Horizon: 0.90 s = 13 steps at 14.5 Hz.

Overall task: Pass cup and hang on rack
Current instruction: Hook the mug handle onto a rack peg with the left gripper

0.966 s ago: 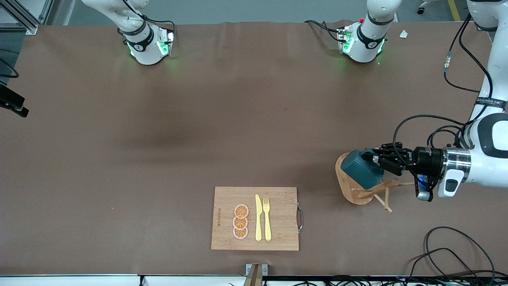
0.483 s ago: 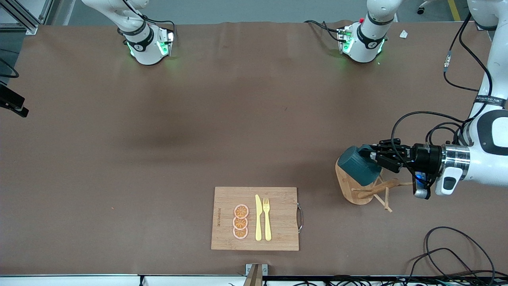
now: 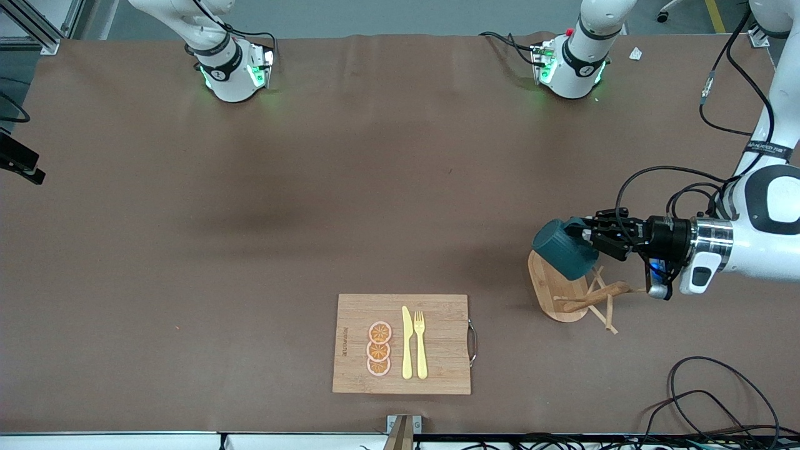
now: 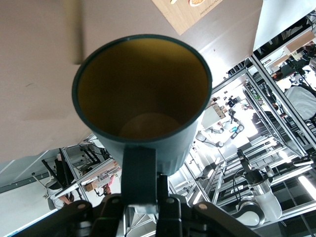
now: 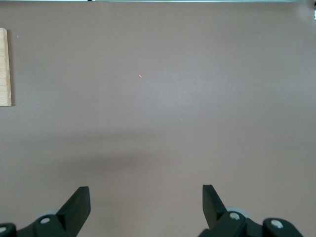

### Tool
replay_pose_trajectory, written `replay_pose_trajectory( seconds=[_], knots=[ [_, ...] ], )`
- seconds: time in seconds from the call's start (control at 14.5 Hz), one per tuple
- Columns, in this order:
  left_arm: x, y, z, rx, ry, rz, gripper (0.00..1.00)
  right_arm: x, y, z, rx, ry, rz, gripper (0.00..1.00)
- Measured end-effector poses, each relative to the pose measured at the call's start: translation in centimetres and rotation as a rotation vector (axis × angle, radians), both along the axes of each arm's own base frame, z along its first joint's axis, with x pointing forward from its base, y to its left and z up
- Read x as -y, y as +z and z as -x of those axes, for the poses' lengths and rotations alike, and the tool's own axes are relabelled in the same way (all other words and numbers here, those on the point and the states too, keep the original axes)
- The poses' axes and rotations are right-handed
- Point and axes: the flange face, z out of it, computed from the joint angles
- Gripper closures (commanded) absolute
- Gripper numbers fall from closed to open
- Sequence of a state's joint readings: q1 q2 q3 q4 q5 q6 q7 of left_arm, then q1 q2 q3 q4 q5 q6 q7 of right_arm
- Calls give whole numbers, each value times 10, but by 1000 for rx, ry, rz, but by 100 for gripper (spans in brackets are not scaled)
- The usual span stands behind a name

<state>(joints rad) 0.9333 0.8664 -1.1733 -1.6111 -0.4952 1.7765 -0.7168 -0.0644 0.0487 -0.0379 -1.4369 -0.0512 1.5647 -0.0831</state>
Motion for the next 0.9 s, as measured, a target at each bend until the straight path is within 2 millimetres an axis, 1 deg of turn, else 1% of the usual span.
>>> replay_pose_trajectory(
  seconds=[0.28,0.41,0.69,0.9],
  knots=[
    [-18,-14,10,31,1,17,100,0,0,0,0,0,0,0],
    [-23,-15,10,45,4,21,100,0,0,0,0,1,0,0],
    [-25,-15,10,65,3,26,99,0,0,0,0,2,0,0],
    [-33,-19,9,91,7,31,99,0,0,0,0,2,0,0]
  ],
)
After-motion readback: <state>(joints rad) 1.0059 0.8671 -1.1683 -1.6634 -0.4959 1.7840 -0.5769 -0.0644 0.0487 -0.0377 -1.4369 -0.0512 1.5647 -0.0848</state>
